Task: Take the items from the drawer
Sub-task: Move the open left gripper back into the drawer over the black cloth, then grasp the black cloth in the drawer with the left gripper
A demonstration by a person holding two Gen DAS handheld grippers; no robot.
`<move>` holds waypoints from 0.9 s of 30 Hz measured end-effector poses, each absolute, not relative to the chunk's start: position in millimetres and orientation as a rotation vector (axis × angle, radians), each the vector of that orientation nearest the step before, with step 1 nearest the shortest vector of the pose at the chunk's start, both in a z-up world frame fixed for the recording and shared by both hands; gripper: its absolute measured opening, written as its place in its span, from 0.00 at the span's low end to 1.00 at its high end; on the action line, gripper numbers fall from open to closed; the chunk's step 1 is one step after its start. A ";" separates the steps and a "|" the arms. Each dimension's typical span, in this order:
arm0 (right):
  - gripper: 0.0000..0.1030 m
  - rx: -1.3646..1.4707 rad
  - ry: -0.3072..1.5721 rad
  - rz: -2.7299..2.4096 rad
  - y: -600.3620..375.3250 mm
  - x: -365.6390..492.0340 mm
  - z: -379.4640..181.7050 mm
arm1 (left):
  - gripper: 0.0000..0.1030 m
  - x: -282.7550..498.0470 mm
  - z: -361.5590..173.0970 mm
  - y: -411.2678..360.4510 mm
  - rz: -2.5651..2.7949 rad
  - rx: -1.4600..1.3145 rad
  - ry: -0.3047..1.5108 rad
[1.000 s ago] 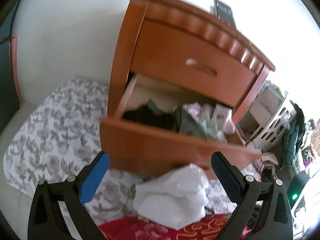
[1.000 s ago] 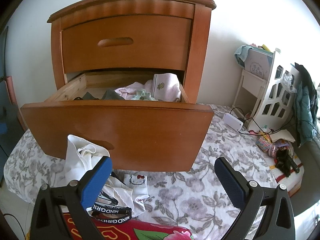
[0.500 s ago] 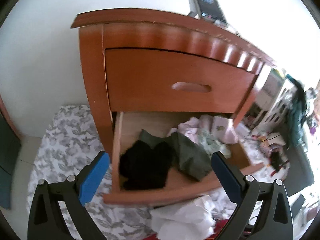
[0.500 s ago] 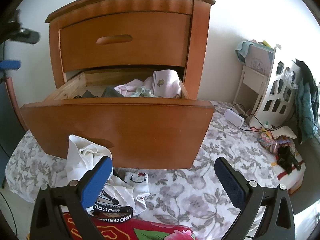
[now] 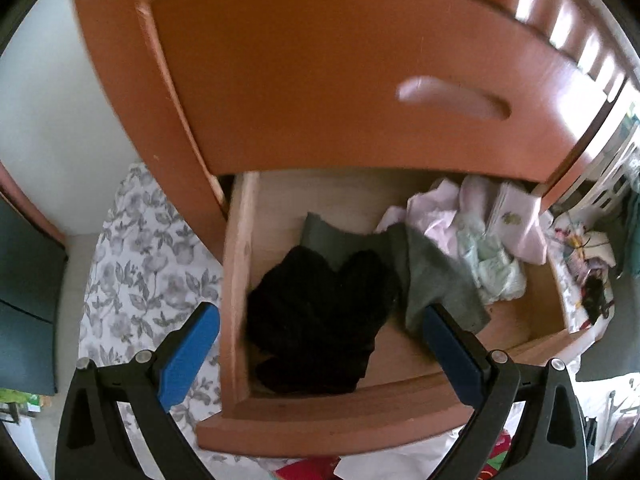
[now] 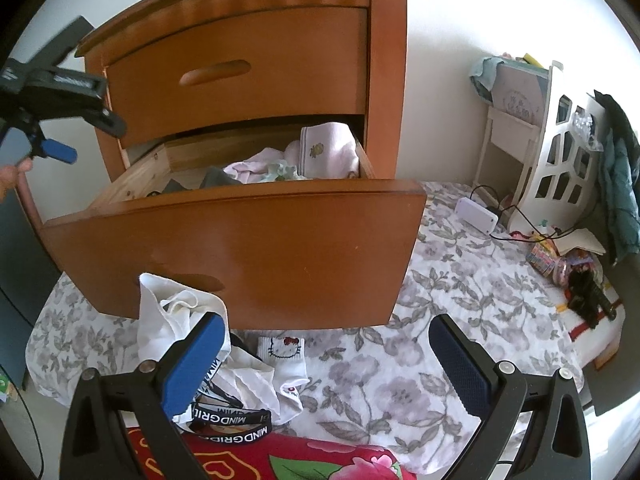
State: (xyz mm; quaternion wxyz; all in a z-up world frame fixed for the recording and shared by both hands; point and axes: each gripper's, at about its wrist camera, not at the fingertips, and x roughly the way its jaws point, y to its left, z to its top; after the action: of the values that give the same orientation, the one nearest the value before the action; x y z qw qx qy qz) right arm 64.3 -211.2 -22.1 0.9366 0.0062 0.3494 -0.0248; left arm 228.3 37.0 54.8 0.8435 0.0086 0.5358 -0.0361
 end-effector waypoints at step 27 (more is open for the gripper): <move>1.00 0.066 0.747 -0.032 -218.6 67.5 -29.4 | 0.63 271.8 -29.8 -8.2 -0.014 0.153 1.418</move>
State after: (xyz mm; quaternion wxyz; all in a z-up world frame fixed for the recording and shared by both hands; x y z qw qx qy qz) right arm 67.5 -218.6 -29.4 0.9303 0.0323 0.3650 -0.0154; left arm 271.8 -8.2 -29.8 0.7564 0.0700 0.6504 -0.0065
